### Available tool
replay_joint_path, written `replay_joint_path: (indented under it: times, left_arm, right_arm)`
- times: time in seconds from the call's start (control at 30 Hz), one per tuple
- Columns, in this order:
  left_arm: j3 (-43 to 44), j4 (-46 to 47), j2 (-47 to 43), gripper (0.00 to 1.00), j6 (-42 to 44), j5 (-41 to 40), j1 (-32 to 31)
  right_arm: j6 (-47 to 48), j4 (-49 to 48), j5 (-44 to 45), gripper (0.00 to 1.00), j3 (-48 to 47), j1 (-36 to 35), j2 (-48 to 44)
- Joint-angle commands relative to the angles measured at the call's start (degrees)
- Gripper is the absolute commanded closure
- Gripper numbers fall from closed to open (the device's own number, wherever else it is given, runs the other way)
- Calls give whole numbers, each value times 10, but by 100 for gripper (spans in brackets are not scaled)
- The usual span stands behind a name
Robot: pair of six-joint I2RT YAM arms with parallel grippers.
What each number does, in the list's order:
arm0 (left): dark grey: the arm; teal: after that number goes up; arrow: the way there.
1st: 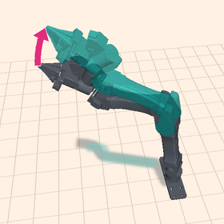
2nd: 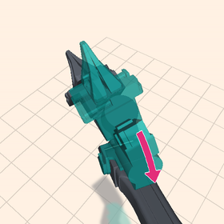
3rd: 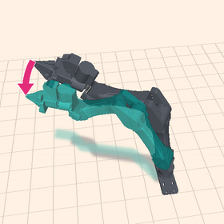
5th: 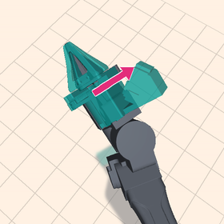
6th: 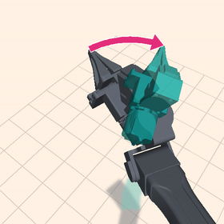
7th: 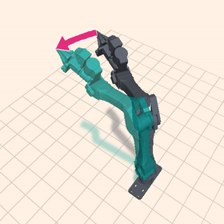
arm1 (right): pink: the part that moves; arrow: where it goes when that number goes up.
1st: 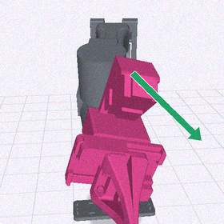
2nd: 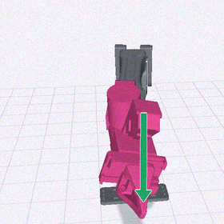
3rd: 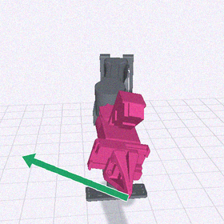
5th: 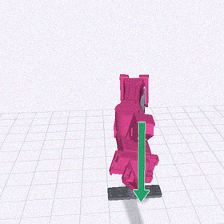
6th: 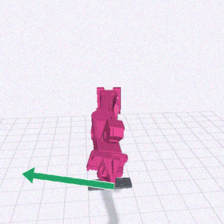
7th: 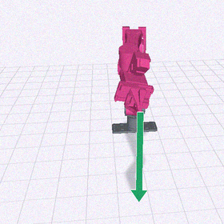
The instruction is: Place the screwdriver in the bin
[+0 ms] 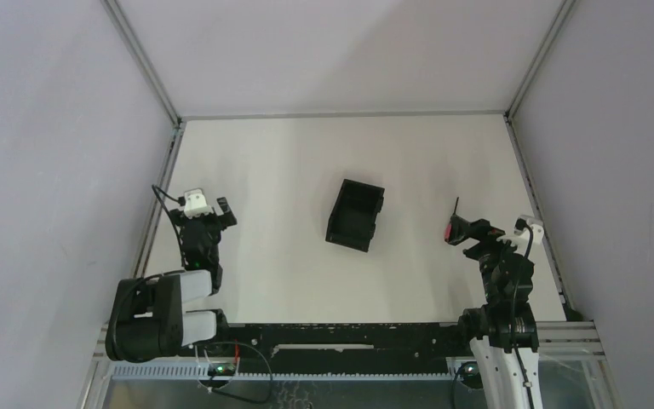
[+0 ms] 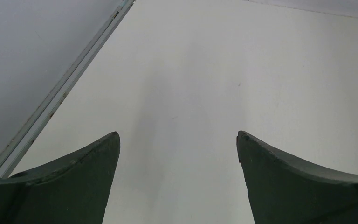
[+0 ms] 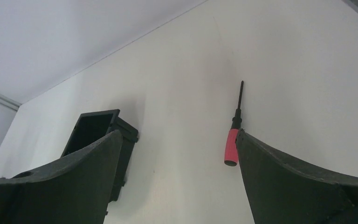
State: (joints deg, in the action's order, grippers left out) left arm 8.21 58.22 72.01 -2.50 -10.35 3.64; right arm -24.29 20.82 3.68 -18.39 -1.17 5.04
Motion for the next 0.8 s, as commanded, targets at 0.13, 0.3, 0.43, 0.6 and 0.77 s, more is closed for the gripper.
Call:
replay_joint_path:
  times: [0.13, 0.3, 0.43, 0.6, 0.77]
  left_arm:
    - [28, 24, 1, 0, 10, -2, -3]
    - [28, 24, 1, 0, 10, -2, -3]
    - [28, 24, 1, 0, 10, -1, -3]
    - [28, 24, 1, 0, 10, -1, -3]
    - [28, 24, 1, 0, 10, -1, -3]
  right_arm:
    - [-70, -41, 76, 0, -33, -1, 9]
    - [23, -98, -29, 0, -125, -1, 63]
    - [53, -49, -23, 0, -277, -1, 211]
    - [68, 159, 45, 0, -537, -1, 461]
    - [104, 352, 78, 0, -695, 3, 683]
